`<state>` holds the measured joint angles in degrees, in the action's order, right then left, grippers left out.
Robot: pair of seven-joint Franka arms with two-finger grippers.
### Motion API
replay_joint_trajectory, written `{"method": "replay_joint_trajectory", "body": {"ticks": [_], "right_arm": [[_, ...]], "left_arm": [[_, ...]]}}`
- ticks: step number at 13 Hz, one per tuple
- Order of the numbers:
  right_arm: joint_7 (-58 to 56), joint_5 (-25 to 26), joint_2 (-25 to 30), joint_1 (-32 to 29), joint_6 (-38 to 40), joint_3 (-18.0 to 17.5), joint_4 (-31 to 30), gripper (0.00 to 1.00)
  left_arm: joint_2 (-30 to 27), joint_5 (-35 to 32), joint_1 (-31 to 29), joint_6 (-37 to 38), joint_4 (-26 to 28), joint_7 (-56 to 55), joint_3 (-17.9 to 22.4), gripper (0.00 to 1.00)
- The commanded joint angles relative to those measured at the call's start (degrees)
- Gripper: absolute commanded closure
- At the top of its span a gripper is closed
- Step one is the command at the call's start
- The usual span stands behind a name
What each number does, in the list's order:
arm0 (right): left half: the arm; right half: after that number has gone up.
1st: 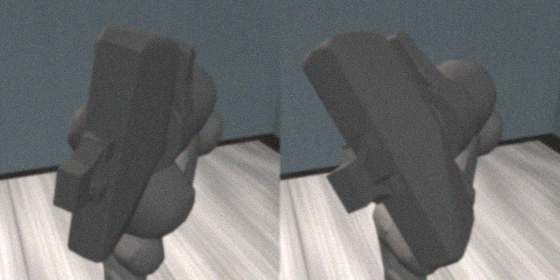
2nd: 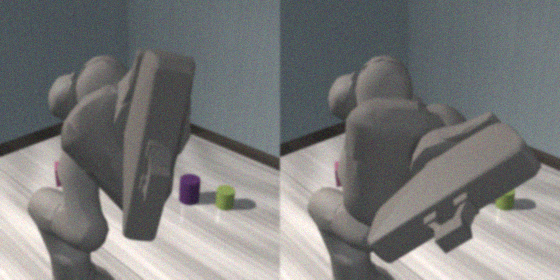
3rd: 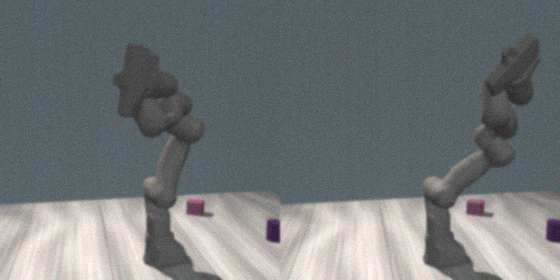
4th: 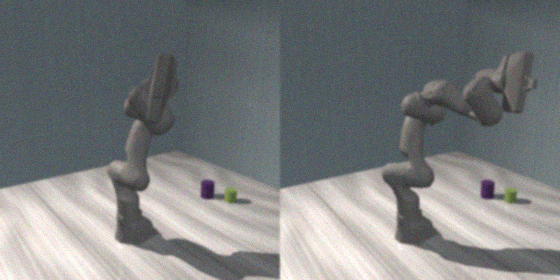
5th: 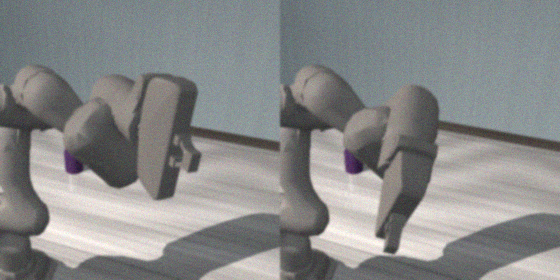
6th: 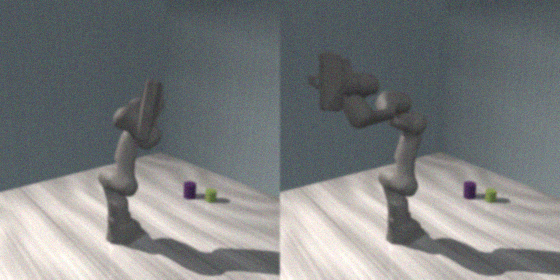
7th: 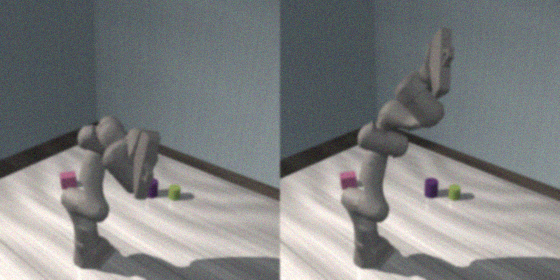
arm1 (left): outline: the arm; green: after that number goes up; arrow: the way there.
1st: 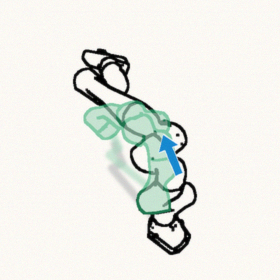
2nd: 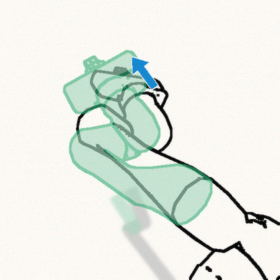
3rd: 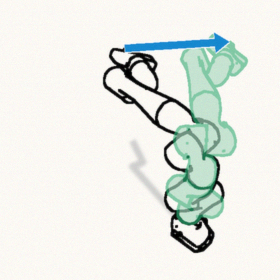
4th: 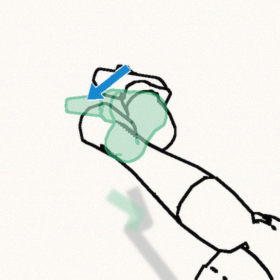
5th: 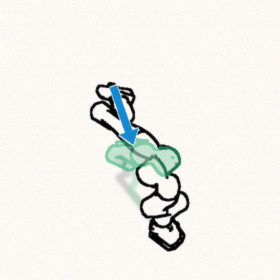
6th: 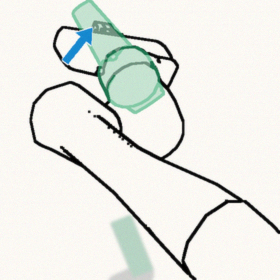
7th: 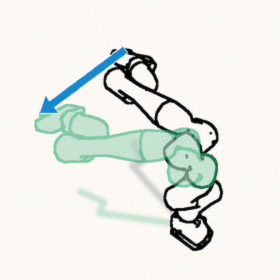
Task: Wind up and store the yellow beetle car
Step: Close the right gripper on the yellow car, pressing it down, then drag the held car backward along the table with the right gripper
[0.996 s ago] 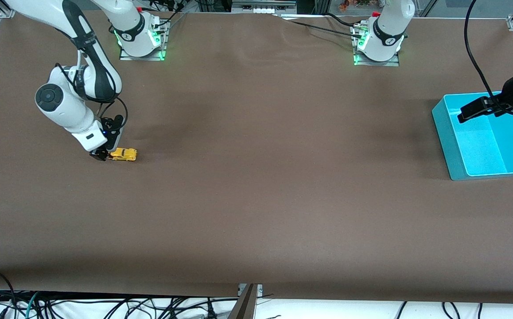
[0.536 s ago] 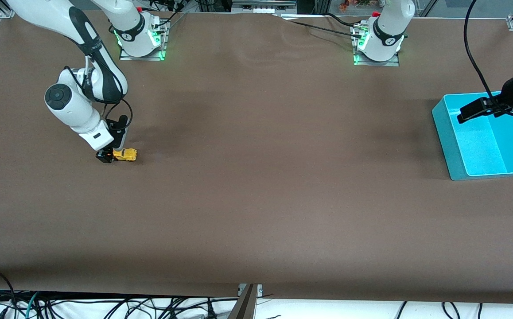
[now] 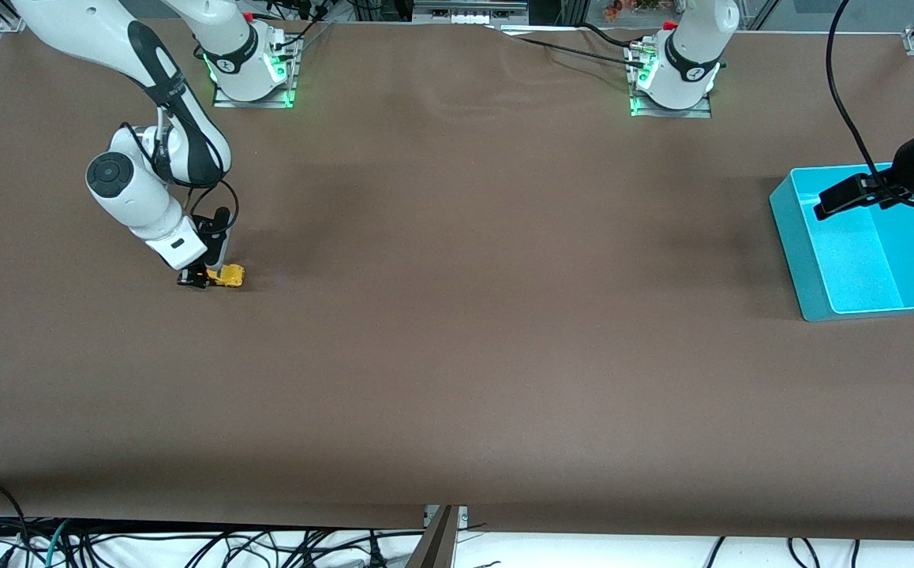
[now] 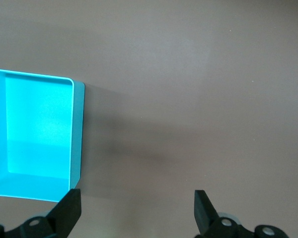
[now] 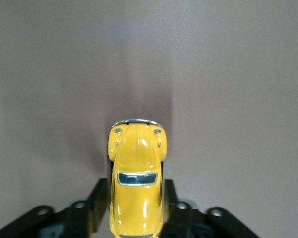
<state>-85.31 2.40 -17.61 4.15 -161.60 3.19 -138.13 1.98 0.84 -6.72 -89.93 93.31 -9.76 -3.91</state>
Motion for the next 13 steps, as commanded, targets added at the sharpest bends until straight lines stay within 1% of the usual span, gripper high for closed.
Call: {"method": "replay_joint_trajectory", "body": {"ticks": [1,3,10,13], "right_arm": [[-0.73,0.32,0.30,-0.19,-1.17,-0.21,-0.73,0.71],[-0.73,0.32,0.30,-0.19,-1.17,-0.21,-0.73,0.74],[-1.26,0.23,-0.84,-1.15,-1.26,0.06,-0.65,0.74],[-5.73,0.23,-1.46,-5.10,-1.43,0.06,-0.30,0.73]], "left_arm": [[0.66,-1.01,0.21,0.28,-1.47,0.44,-0.13,0.00],[0.66,-1.01,0.21,0.28,-1.47,0.44,-0.13,0.00],[0.66,-1.01,0.30,0.28,-1.47,0.44,-0.22,0.00],[0.66,-1.01,0.30,0.28,-1.47,0.44,-0.22,0.00]]}}
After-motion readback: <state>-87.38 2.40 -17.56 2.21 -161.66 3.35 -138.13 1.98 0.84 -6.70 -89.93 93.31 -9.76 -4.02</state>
